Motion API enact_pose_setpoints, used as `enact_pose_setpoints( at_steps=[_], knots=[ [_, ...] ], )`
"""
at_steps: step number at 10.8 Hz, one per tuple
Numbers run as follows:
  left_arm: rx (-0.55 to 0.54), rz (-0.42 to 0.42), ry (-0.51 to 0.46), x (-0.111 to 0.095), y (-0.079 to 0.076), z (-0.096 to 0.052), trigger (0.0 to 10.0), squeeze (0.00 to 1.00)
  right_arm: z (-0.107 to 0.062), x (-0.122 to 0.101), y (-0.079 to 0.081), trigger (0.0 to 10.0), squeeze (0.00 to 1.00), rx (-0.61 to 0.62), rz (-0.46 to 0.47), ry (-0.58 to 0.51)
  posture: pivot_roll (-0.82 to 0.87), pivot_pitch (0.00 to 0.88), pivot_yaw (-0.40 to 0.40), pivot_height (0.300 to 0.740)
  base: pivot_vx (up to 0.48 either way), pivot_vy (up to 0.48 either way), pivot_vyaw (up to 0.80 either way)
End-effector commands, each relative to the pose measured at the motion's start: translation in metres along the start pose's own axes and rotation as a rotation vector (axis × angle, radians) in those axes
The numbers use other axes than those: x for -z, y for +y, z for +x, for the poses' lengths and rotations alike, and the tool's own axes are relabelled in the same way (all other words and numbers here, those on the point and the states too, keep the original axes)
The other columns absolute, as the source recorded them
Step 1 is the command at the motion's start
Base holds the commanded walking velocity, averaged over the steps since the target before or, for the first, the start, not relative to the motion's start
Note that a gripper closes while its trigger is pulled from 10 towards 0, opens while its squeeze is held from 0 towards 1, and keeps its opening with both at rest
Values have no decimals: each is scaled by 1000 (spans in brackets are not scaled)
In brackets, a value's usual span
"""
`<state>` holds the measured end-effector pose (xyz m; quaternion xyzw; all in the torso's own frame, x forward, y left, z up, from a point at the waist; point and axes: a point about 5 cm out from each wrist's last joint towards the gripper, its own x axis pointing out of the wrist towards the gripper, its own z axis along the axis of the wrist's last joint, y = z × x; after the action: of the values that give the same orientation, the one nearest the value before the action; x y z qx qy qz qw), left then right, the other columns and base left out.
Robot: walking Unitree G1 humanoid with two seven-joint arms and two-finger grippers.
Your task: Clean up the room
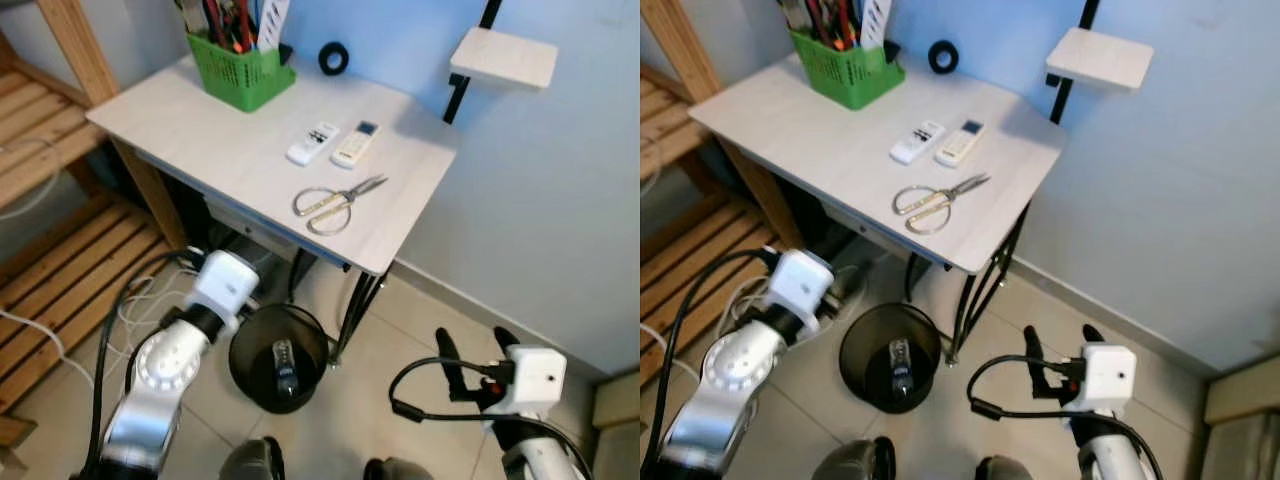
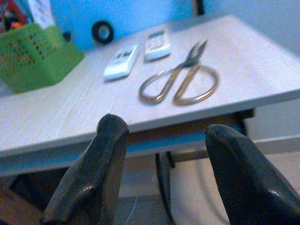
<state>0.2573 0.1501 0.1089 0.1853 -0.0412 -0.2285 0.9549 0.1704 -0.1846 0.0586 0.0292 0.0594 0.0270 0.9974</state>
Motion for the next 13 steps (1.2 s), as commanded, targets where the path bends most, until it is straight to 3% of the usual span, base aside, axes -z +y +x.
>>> enact_pose_setpoints(
  at_steps=[1,3,4,5,8,10,11,12,13],
  knots=[
    [5,-34,13,-2,-4,-3,10000,0,-4,0,-8,10000,27,22,2,-4,41,70,24,740,0,0,0],
    [-80,-196,16,0,-3,2,10000,0,-2,-2,-14,10000,27,43,-8,-20,29,45,17,740,0,0,0],
    [-109,-243,33,3,1,4,10000,682,-2,-4,-15,10000,27,52,-7,-31,27,43,16,740,0,0,0],
    [-125,-277,28,2,4,7,10000,1000,-1,-4,-17,10000,27,58,-4,-36,24,44,16,740,0,0,0],
    [-210,-346,80,3,9,7,10000,1000,1,-5,-17,10000,24,85,11,-50,16,55,11,740,0,0,0],
    [-230,-322,139,16,15,-7,10000,1000,-3,-5,-25,10000,20,128,7,-53,5,60,3,740,0,0,0],
    [-152,-234,140,26,9,-23,10000,1000,-11,-7,-33,10000,35,158,-32,-80,1,60,-5,740,0,0,0],
    [-139,-280,112,27,1,-23,10000,1000,-16,-5,-35,10000,43,139,-35,-56,3,59,-10,740,0,0,0],
    [-94,-258,79,19,-12,-17,10000,1000,-21,-5,-34,10000,43,126,-33,-49,3,59,-15,740,0,0,0]
  ],
)
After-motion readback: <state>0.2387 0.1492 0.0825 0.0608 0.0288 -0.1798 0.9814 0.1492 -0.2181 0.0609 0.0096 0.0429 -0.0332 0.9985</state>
